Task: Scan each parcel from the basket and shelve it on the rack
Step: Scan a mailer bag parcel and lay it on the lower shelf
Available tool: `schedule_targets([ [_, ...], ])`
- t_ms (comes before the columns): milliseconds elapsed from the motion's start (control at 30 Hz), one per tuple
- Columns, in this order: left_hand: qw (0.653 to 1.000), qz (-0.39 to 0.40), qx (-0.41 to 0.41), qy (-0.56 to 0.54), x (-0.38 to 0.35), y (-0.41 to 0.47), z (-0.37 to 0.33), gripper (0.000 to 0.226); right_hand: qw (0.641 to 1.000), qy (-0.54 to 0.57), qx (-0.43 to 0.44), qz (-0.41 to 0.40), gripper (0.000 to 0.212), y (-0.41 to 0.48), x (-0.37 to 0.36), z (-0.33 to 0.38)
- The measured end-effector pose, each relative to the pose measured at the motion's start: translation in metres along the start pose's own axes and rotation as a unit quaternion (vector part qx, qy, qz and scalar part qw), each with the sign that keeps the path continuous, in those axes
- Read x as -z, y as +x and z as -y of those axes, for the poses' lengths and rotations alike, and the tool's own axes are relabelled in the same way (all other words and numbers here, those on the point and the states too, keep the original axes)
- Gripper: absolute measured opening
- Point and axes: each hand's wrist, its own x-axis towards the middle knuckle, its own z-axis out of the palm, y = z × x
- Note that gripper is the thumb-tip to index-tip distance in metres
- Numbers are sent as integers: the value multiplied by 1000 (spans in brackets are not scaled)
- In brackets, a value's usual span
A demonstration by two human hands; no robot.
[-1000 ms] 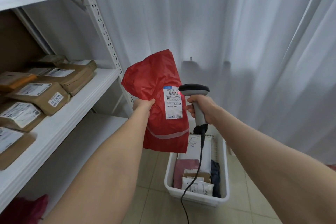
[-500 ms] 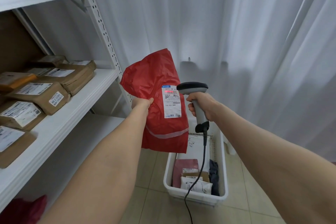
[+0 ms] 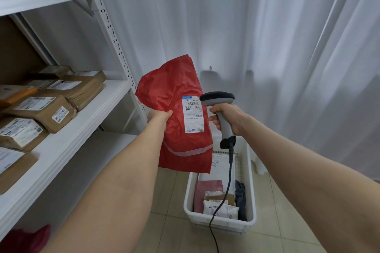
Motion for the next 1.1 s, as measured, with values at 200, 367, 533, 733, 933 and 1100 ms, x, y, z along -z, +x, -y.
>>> schedule_targets([
  [200,1000,4,-2,-10,2,-3,-4,62,1000,-28,8,10,7,-1,1,2],
  [367,1000,3,-16,-18,4,-3,-6,59,999,-39,12,13,4,1,1,4],
  [533,1000,7,-10,-27,7,-2,-6,61,999,-31,-7,31,1,6,2,1],
  [733,999,-19,-27,-33,16,1,-6,60,998,-30,-31,38,12,11,4,-12],
  [933,999,-27,-9,-21,23,0,-9,63,997,-48,-34,45,14,14,2,-14],
  [1100,999,-31,1,-23,30,-2,-10,59,995,-72,-37,52,13,16,-1,-14],
])
